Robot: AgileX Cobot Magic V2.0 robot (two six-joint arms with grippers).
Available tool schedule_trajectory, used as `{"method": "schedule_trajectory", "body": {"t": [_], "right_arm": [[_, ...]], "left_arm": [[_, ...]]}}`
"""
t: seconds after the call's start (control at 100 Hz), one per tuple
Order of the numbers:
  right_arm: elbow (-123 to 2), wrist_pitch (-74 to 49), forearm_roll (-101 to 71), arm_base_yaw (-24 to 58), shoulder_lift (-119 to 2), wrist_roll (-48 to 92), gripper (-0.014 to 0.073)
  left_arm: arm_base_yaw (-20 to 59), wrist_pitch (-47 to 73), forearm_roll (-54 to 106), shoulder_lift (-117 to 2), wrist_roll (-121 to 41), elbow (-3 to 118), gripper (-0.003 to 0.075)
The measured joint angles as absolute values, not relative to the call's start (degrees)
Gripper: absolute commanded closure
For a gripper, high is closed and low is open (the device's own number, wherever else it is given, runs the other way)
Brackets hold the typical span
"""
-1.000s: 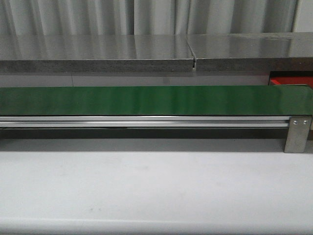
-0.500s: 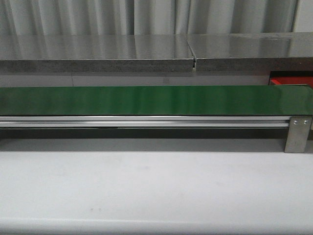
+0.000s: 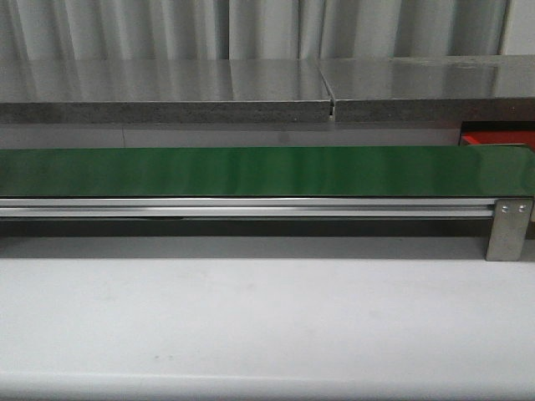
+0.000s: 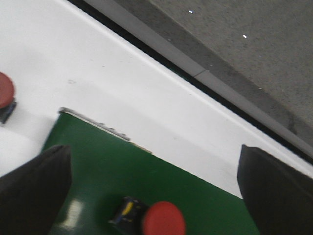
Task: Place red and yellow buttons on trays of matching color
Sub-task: 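Grasp the red button and set it on the belt, open left gripper, then move the left gripper over a yellow button in the cluster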
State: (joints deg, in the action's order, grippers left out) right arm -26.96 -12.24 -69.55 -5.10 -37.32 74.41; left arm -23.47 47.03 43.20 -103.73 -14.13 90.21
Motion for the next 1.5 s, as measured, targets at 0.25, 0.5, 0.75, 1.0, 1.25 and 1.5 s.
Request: {"method": "schedule_trajectory", "body": {"t": [0.25,0.5,0.75,1.0,1.25,1.5], "right_arm": [[-26.96,-12.24,-69.52,-5.10,-37.32,74.41,0.0711],[-26.96,-12.24,-69.52,-5.10,-37.32,74.41,0.0711],[-26.96,-12.24,-69.52,-5.10,-37.32,74.41,0.0711],[-26.96,-12.24,-69.52,-5.10,-37.32,74.41,0.0711],[-26.96,-12.24,-69.52,-5.10,-37.32,74.41,0.0711],[-26.96,-12.24,-69.52,-5.10,-37.32,74.41,0.0711]], "left_arm": [[-31.36,44.29,34.57,-103.73,-14.41,90.30,0.0049],[-33.70,39.07,31.96,-104.42,-19.54,90.44,0.0049],[-33.60,38.84,28.65,-110.75,-19.96,90.43,0.0049],[-33.60,37.00,28.17,-115.70,-20.09,90.43,0.0049],[-33.60,32.29,27.08,-118.64,-20.32,90.43,0.0049],[-33.60,28.86,26.88,-121.10,-20.41,90.43,0.0049]]}}
